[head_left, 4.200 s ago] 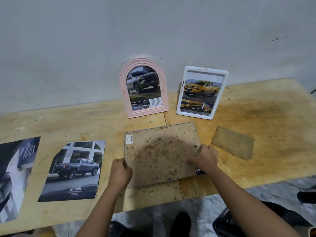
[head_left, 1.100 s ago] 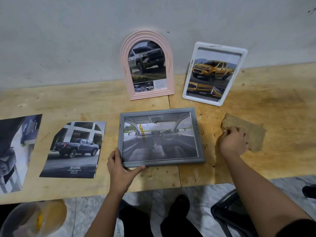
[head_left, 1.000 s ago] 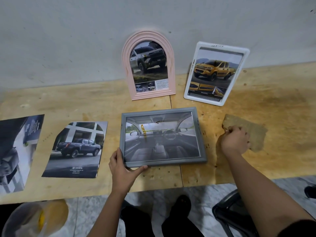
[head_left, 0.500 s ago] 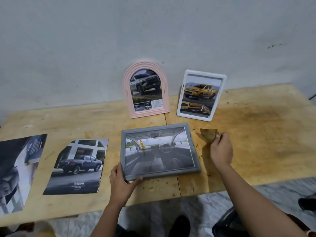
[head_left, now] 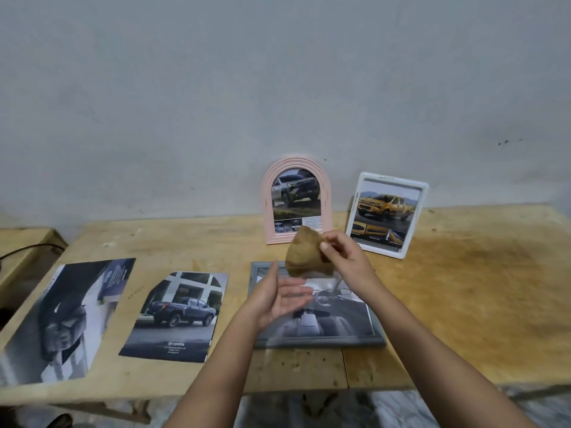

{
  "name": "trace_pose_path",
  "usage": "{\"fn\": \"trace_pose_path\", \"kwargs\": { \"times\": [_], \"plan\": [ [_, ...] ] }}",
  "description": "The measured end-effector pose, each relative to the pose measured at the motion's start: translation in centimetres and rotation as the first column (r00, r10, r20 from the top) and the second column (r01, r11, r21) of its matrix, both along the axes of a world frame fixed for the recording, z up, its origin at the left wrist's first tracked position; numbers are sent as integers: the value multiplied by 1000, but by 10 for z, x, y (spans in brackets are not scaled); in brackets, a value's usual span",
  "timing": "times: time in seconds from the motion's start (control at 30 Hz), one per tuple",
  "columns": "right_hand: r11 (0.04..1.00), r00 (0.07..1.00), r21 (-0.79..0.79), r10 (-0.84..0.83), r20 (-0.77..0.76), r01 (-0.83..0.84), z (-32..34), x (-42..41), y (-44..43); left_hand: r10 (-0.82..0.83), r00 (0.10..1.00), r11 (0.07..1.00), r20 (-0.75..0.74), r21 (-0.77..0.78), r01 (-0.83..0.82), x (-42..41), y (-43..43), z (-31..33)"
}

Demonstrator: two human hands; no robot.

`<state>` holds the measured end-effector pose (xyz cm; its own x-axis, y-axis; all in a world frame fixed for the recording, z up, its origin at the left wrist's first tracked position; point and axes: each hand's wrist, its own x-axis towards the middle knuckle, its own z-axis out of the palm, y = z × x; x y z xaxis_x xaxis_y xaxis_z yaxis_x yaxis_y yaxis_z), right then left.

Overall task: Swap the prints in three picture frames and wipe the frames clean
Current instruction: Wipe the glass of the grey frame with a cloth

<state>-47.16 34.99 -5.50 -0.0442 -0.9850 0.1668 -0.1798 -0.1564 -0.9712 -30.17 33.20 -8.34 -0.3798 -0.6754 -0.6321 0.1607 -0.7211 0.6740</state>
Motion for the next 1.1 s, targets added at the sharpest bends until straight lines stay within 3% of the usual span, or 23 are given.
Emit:
{"fn": "trace_pose_path", "kwargs": {
  "times": [0.1, 0.17, 0.2, 0.3, 0.37, 0.43, 0.53, 0.63, 0.77, 0.87, 0.93, 1.0, 1.1],
  "plan": [
    [971, 944, -84, 195, -267, -224, -3, 2, 5, 67, 965, 996, -254, 78, -48, 8, -9, 12],
    [943, 837, -117, 214, -504, -312, -11, -3, 9, 122, 945, 992, -303, 77, -103, 13, -9, 14],
    [937, 811, -102, 230, -538, -333, -14, -5, 12, 118, 951, 993, -287, 54, -107, 14, -8, 13],
    [975, 922, -60, 180, -341, -213, -20, -9, 23, 87, 962, 996, -257, 6, -89, 12, -2, 9],
    [999, 974, -15, -36, -222, 34, -23, -6, 25, 84, 966, 996, -245, -12, -89, 8, -1, 9],
    [961, 971, 193, -166, -173, 199, -26, -5, 25, 89, 965, 994, -248, -39, -102, 1, 0, 10],
    [854, 987, 515, -135, 86, 72, -30, -7, 26, 80, 963, 988, -259, -108, -111, -9, 3, 11],
    [870, 963, 483, -204, 174, 97, -31, -13, 27, 34, 993, 965, -116, -253, -62, -13, 5, 8],
    [909, 960, 349, -270, 74, 229, -37, -20, 27, 108, 971, 937, 213, -348, -28, -15, 2, -6],
    [924, 954, 354, -228, 196, 148, -37, -16, 31, 109, 960, 918, 260, -397, 4, -19, 4, -11],
    [910, 931, 390, -255, 261, 140, -39, -15, 33, 8, 946, 879, 325, -454, 149, -23, 8, -11],
    [890, 919, 425, -298, 258, 169, -43, -18, 36, -58, 905, 807, 422, -513, 292, -24, 9, -17],
    [851, 906, 497, -333, 261, 170, -52, -24, 41, -29, 881, 725, 472, -597, 344, -22, 12, -29]
  ]
}}
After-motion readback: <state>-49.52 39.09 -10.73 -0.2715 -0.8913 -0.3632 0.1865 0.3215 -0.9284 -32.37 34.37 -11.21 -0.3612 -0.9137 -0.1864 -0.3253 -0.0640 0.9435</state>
